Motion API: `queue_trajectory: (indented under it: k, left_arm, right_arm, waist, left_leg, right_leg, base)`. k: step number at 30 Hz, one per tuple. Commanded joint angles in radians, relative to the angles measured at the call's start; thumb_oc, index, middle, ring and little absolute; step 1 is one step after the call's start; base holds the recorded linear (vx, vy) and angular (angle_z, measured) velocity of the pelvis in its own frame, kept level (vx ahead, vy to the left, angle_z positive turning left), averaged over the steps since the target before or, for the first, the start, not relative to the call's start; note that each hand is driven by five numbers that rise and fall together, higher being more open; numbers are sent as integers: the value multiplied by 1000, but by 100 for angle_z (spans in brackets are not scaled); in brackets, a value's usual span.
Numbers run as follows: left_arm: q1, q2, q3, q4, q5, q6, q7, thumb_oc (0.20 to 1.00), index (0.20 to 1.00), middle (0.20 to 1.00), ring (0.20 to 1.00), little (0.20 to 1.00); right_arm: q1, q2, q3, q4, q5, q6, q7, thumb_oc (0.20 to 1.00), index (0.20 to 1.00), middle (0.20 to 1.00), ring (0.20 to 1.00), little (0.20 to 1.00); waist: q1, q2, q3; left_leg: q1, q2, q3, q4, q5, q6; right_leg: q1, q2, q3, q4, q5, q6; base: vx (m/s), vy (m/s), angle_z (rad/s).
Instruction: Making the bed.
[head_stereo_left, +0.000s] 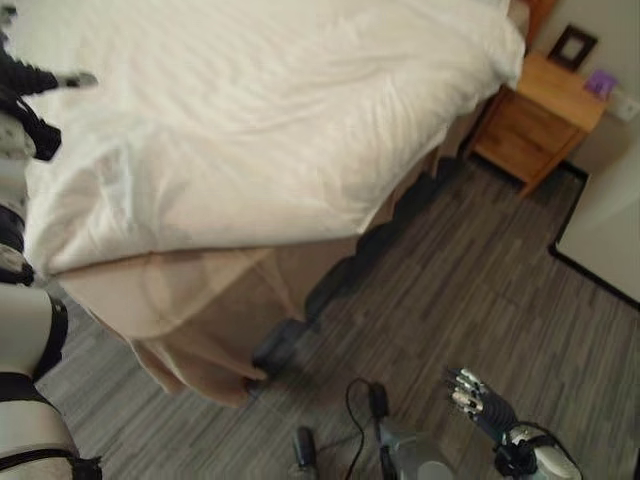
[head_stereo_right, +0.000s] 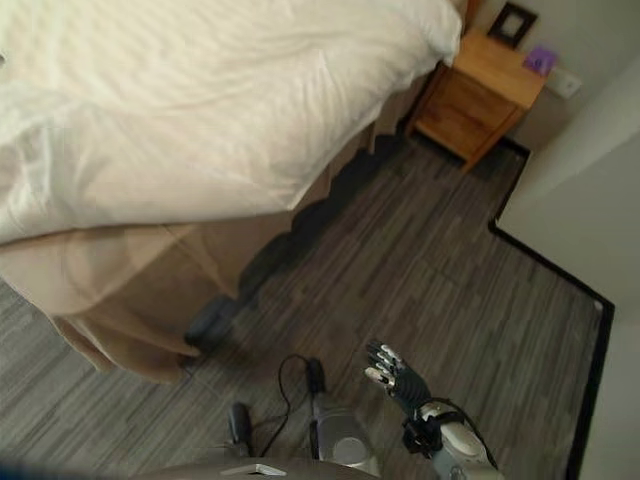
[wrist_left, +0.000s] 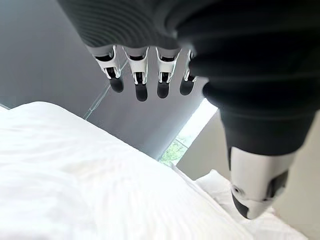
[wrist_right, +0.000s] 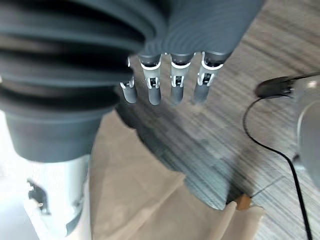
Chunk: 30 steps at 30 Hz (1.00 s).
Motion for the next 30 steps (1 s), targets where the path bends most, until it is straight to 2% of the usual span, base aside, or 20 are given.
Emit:
queue_trajectory:
  k: [1,8,14,21,24,27,30]
  left_arm:
    - [-141,57,-3,71,16,2,68,1000,1000,1000,1000,1000]
    - [-232,128,-17,121,-23,17,133,1000,1000,1000,1000,1000]
    - [-248,160,-39,130,-16,12,148,1000,1000,1000,1000,1000]
    - [-275,164,-51,137,-56,5,142,1000,1000,1000,1000,1000]
    - [-262,167,-60,93,-82,-21,123,1000,1000,1000,1000,1000]
    - [-296,184,-114,102,-89,-30,88,1000,1000,1000,1000,1000]
    - [-316,182,-125,105,-131,-34,78,1000,1000,1000,1000,1000]
  right_arm:
    - [-45,-55,-36,-37,53,-28,-1,1000,1000,1000,1000,1000]
    - [-54,-64,-64,2,75,-45,-32,1000,1000,1000,1000,1000]
    - [-84,-70,-33,4,87,-56,-25,1000,1000,1000,1000,1000]
    - [-110,-85,-14,-6,99,-76,-24,1000,1000,1000,1000,1000]
    - [-121,-90,-13,-7,105,-92,-30,1000,1000,1000,1000,1000]
    - [-149,-102,-16,2,119,-103,-31,1000,1000,1000,1000,1000]
    - [-160,-100,-15,6,131,-113,-35,1000,1000,1000,1000,1000]
  waist:
    - [10,32,56]
    - [12,18,103]
    - [21,7,115]
    - [23,-13,145]
    - [20,-23,161]
    - [8,-31,175]
    - [4,-34,189]
  left_leg:
    - [-84,37,-5,5,89,-14]
    - [-172,31,2,5,102,-14]
    - [-208,33,-5,5,105,-13]
    - [-275,36,-16,8,115,-14]
    - [-308,38,-15,10,120,-14]
    - [-355,42,-8,13,128,-15]
    - [-399,48,-14,13,135,-15]
  right_leg:
    - [81,-20,5,12,-101,99]
    - [7,-34,-14,12,-79,107]
    - [-24,-36,-28,12,-75,110]
    - [-78,-35,-51,12,-58,116]
    - [-105,-36,-57,12,-49,118]
    - [-148,-33,-56,12,-33,121]
    - [-190,-31,-59,12,-24,122]
  base:
    - [-27,58,4]
    - [-21,24,-8]
    - [-7,3,6]
    - [-26,-8,7]
    - [-47,3,7]
    - [-47,3,0]
    - [-34,1,-2]
